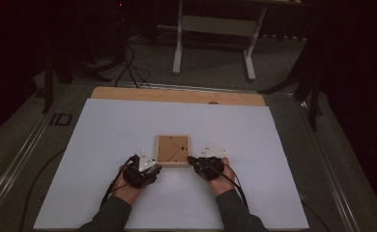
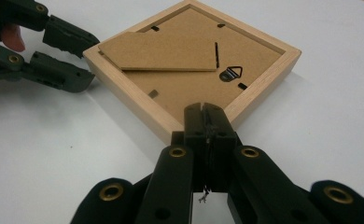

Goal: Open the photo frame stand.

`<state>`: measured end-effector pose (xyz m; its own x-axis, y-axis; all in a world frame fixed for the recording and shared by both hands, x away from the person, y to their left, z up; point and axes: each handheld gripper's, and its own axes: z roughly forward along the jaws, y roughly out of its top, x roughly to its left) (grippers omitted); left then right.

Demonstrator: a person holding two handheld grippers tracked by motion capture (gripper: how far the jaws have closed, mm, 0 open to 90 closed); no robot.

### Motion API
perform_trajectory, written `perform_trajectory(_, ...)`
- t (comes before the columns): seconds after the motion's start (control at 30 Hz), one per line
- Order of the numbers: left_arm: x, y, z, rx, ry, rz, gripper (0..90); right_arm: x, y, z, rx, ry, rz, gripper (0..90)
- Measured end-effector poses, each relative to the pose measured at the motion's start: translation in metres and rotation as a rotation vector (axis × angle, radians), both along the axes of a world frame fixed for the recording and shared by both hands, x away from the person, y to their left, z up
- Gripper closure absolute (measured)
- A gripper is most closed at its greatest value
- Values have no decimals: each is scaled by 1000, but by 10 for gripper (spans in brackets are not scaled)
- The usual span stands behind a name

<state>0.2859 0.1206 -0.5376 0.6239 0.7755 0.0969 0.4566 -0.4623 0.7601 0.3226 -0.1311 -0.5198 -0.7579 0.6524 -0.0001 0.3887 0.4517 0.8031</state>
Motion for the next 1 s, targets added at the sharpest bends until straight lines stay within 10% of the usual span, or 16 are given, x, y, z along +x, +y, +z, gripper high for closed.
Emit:
perform_trajectory(0.53,-2,0,15,-63,-31,5,486,-5,3,-4,-8,-58,-14,899)
perform_trajectory(1.0,22,-16,20,-27,-21,20,444,-5,4,-4,-6,-59,-18,899)
